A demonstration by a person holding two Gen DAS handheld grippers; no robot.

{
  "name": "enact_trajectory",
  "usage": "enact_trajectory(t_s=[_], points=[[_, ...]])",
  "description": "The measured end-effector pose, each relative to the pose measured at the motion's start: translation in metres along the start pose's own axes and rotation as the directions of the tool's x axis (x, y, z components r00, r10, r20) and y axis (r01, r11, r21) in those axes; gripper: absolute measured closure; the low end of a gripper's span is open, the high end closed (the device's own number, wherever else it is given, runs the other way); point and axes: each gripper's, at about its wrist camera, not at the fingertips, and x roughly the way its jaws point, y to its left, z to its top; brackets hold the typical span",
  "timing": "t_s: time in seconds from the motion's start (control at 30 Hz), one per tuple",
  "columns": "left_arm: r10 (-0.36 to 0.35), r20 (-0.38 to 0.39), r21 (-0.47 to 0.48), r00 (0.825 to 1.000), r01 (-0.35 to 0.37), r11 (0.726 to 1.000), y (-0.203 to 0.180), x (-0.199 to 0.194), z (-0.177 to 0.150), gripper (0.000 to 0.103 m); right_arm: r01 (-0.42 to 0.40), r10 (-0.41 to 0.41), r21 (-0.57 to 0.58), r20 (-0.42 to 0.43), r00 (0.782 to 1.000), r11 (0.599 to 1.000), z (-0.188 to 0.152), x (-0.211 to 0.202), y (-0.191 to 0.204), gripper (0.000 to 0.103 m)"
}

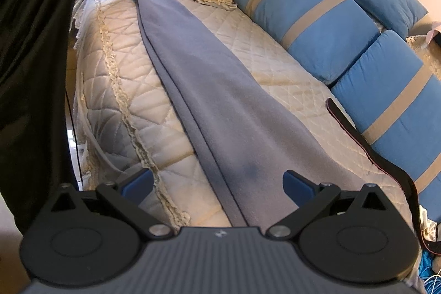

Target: Fold clothes

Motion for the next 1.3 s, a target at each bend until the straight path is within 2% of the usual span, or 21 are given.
enact_trajectory(t_s=[0.07,0.17,0.27,0.4,0.43,0.47,0.53,0.7,0.77,0.8,0.83,0.87,0.93,0.97,1.03,1.13,1.23,1.27,1.3], points=[[-0.066,0.041,-0.204,0.997,0.073,0.976,0.017,0.001,0.007,0.055,-0.003,0.003,0.002,-0.006,1.000,1.000,-0.001,0.002,0.000,0.000],[-0.108,0.073,-0.381,0.991,0.128,0.916,0.027,0.014,0.019,0.055,-0.005,0.005,-0.001,-0.016,1.000,1.000,-0.002,0.005,0.001,0.000],[-0.112,0.065,-0.452,0.992,0.129,0.883,0.026,0.033,0.028,0.055,-0.008,0.008,-0.005,-0.020,1.000,1.000,-0.002,0.005,0.002,0.000],[-0.142,0.004,-0.548,0.990,0.120,0.827,0.029,0.060,0.030,0.058,-0.009,0.008,-0.002,-0.029,1.000,1.000,-0.003,0.006,0.002,0.000],[-0.156,-0.014,-0.558,0.988,0.121,0.821,0.030,0.066,0.030,0.075,-0.008,0.007,-0.006,-0.031,0.999,1.000,-0.004,0.006,0.003,0.000],[-0.170,-0.022,-0.565,0.985,0.129,0.815,0.031,0.070,0.030,0.102,-0.006,0.005,-0.012,-0.031,1.000,1.000,-0.004,0.006,0.003,0.000],[-0.177,-0.001,-0.573,0.984,0.145,0.807,0.032,0.071,0.030,0.103,-0.001,0.001,-0.023,-0.031,1.000,1.000,-0.006,0.006,0.004,0.000],[-0.095,0.066,-0.525,0.993,0.116,0.843,0.033,0.052,0.041,0.103,-0.013,0.013,-0.005,-0.040,0.999,1.000,-0.011,0.010,0.001,0.000],[-0.067,0.037,-0.497,0.997,0.076,0.864,0.031,0.052,0.045,0.102,-0.015,0.015,0.000,-0.039,0.999,1.000,-0.011,0.010,0.001,0.000],[-0.066,0.015,-0.499,0.998,0.064,0.864,0.031,0.055,0.046,0.101,-0.014,0.014,0.000,-0.036,0.999,1.000,-0.010,0.010,0.001,0.000],[-0.085,-0.007,-0.515,0.996,0.069,0.854,0.032,0.059,0.046,0.095,-0.014,0.014,0.001,-0.034,0.999,1.000,-0.010,0.010,0.001,0.000],[-0.106,-0.028,-0.538,0.994,0.075,0.840,0.034,0.064,0.045,0.081,-0.014,0.014,0.001,-0.034,0.999,1.000,-0.010,0.010,0.001,0.000],[-0.141,-0.033,-0.592,0.989,0.094,0.800,0.036,0.070,0.041,0.063,-0.015,0.015,0.002,-0.033,0.999,1.000,-0.011,0.011,0.001,0.000],[-0.153,-0.025,-0.615,0.988,0.105,0.782,0.037,0.071,0.039,0.060,-0.016,0.016,0.002,-0.034,0.999,1.000,-0.011,0.011,0.002,0.000],[-0.180,-0.018,-0.649,0.984,0.125,0.751,0.038,0.075,0.036,0.060,-0.018,0.018,0.001,-0.034,0.999,1.000,-0.011,0.011,0.002,0.000],[-0.206,-0.029,-0.660,0.978,0.136,0.739,0.036,0.079,0.034,0.063,-0.018,0.018,-0.003,-0.034,0.999,1.000,-0.012,0.011,0.002,0.000],[-0.239,-0.032,-0.666,0.971,0.157,0.729,0.032,0.081,0.034,0.100,-0.020,0.020,-0.001,-0.035,0.999,1.000,-0.012,0.011,0.001,0.000],[-0.234,-0.028,-0.659,0.972,0.158,0.736,0.030,0.079,0.035,0.101,-0.021,0.021,0.001,-0.036,0.999,1.000,-0.012,0.011,0.001,0.000],[-0.210,-0.024,-0.637,0.977,0.147,0.757,0.027,0.076,0.038,0.101,-0.022,0.022,0.001,-0.036,0.999,1.000,-0.012,0.011,0.001,0.000]])
